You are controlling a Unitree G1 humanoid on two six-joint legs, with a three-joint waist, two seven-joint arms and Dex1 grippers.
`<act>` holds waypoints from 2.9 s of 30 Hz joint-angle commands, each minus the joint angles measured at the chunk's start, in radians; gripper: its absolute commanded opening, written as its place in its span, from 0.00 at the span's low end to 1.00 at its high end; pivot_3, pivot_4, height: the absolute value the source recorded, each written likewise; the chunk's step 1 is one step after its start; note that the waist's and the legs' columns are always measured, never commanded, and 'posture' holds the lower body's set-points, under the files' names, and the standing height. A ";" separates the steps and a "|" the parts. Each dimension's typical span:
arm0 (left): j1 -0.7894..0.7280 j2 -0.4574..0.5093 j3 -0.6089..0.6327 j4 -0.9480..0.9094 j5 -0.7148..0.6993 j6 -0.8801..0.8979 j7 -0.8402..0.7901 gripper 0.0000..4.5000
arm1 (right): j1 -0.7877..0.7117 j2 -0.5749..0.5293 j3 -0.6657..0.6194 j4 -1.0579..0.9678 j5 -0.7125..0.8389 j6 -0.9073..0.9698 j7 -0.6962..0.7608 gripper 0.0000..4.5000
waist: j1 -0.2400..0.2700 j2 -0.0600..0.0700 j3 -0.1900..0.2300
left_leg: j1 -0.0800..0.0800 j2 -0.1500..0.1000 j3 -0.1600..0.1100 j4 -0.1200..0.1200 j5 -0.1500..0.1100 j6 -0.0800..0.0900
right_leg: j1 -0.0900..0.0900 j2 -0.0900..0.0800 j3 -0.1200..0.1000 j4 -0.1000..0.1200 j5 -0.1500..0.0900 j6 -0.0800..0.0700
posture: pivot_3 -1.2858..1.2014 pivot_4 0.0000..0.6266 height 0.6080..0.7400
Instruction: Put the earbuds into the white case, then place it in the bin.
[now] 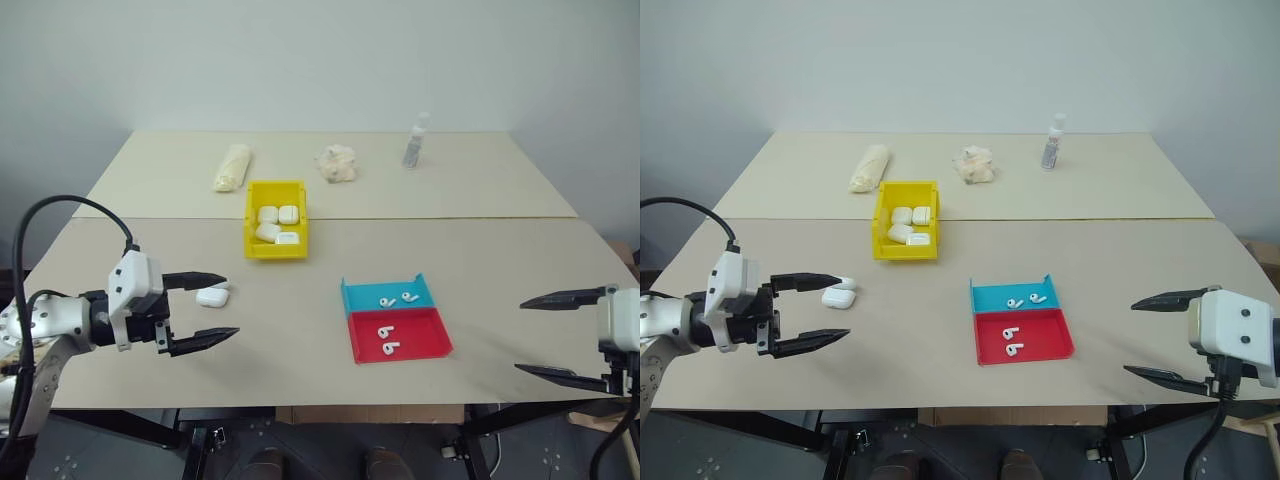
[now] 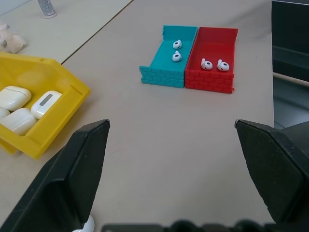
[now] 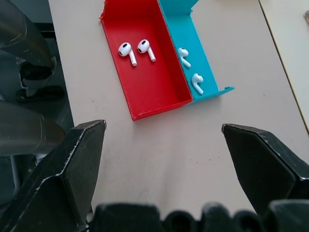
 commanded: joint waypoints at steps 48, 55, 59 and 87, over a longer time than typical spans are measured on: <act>-0.965 0.067 -0.645 0.505 -0.765 1.230 1.556 1.00 | -0.095 -0.001 0.218 0.042 -0.034 0.048 -0.126 0.99 | 0.009 -0.003 0.001 | -0.005 -0.005 -0.003 -0.001 0.002 -0.003 | -0.006 -0.002 0.002 0.002 0.001 0.001 | 0.52 0.24 1.00; -1.032 -0.095 -0.615 0.714 -0.693 1.230 1.667 1.00 | -0.052 0.002 0.185 0.011 -0.032 0.083 -0.140 0.99 | 0.012 -0.003 0.001 | -0.004 -0.006 -0.003 0.000 0.003 -0.004 | -0.006 -0.002 0.001 0.004 0.001 0.001 | 0.52 0.24 1.00; -1.045 -0.147 -0.615 0.745 -0.641 1.230 1.671 1.00 | -0.032 0.008 0.169 -0.004 -0.033 0.091 -0.146 0.99 | 0.012 -0.003 0.001 | -0.005 -0.006 -0.003 0.000 0.003 -0.005 | -0.007 -0.002 0.001 0.003 0.001 0.001 | 0.52 0.24 1.00; -1.029 -0.246 -0.619 0.825 -0.301 1.230 1.437 1.00 | 0.071 0.052 0.115 -0.097 -0.054 0.140 -0.221 0.99 | 0.013 -0.003 0.000 | -0.004 -0.006 -0.003 0.000 0.004 -0.007 | -0.005 -0.002 0.002 0.006 0.000 0.002 | 0.52 0.24 1.00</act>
